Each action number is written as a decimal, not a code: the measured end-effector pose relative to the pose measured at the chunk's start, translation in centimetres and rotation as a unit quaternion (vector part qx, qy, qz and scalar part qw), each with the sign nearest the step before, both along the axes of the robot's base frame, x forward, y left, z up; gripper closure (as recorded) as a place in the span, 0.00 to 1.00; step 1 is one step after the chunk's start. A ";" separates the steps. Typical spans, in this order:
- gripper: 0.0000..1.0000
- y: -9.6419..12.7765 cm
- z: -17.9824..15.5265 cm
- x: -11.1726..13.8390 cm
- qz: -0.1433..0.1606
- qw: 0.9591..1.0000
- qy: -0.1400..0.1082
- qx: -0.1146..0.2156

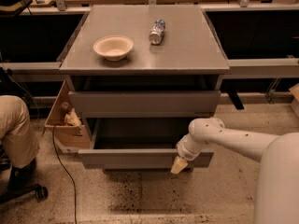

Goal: Open middle drawer

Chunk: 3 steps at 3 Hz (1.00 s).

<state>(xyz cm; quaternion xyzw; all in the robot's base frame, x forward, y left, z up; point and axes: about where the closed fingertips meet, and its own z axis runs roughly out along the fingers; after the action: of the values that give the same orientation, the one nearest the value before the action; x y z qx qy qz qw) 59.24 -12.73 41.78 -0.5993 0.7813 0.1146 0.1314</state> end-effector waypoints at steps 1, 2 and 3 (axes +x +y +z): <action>0.38 0.0 0.1 0.1 0.000 1.000 0.000 0.000; 0.14 0.3 1.1 -3.1 0.030 0.999 0.040 -0.007; 0.00 -0.1 3.7 -9.7 0.072 0.989 0.125 -0.014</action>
Offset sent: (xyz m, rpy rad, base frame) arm -0.1134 0.0068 0.0500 -0.0563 0.2875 0.2184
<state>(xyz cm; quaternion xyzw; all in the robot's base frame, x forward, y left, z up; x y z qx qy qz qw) 49.54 -12.78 45.51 -0.6368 0.7480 0.1865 0.0157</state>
